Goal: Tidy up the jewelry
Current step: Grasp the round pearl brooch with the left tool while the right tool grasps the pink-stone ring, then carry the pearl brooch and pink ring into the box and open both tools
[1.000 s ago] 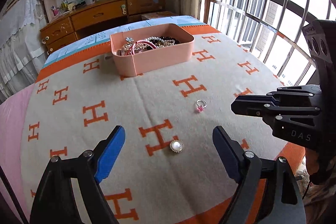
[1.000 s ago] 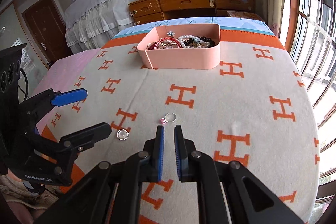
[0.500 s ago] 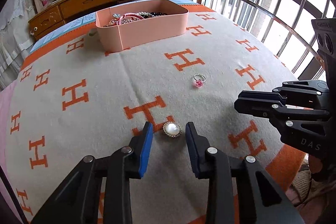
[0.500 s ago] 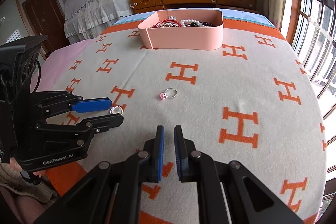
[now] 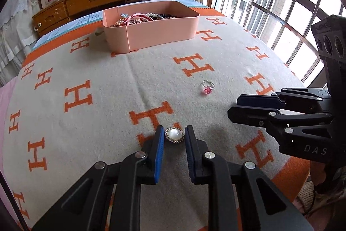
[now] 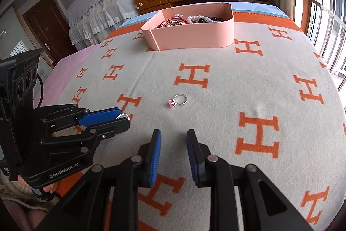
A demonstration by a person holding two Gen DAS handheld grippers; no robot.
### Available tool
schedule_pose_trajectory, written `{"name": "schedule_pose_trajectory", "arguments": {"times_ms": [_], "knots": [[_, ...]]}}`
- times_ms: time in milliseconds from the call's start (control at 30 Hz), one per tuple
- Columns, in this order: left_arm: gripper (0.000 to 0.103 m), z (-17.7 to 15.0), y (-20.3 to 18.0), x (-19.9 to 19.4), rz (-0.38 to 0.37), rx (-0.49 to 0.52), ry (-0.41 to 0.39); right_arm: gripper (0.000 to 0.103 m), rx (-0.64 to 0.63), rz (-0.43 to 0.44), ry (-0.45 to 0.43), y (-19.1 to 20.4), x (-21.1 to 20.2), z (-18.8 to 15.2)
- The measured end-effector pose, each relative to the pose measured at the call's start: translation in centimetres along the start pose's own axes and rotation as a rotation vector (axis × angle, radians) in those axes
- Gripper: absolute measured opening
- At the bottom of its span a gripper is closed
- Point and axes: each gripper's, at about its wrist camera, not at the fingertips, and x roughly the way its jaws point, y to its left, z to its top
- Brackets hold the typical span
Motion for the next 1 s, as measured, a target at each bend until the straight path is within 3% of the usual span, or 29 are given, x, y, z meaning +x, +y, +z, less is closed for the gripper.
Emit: {"name": "schedule_pose_trajectory", "arguments": {"times_ms": [300,833,900,967,1000], "knots": [[0.017,-0.7,0.7,-0.6,-0.020,-0.021,-0.008,0.026,0.062,0.030,-0.018,-0.1,2.1,2.5],[0.017,-0.9,2.2,-0.4,-0.063,-0.053,-0.021,0.026,-0.178,-0.178,-0.018,3.5,3.3,2.7],[0.017,-0.9,2.2,-0.4,-0.066,-0.056,-0.020,0.025,-0.210,-0.204,-0.017,3.9,3.3,2.6],[0.017,-0.9,2.3,-0.4,-0.068,-0.059,-0.019,0.011,-0.216,-0.210,-0.017,4.0,3.3,2.5],[0.017,-0.9,2.4,-0.4,-0.068,-0.065,-0.019,0.009,-0.213,-0.209,-0.018,3.9,3.3,2.6]]}}
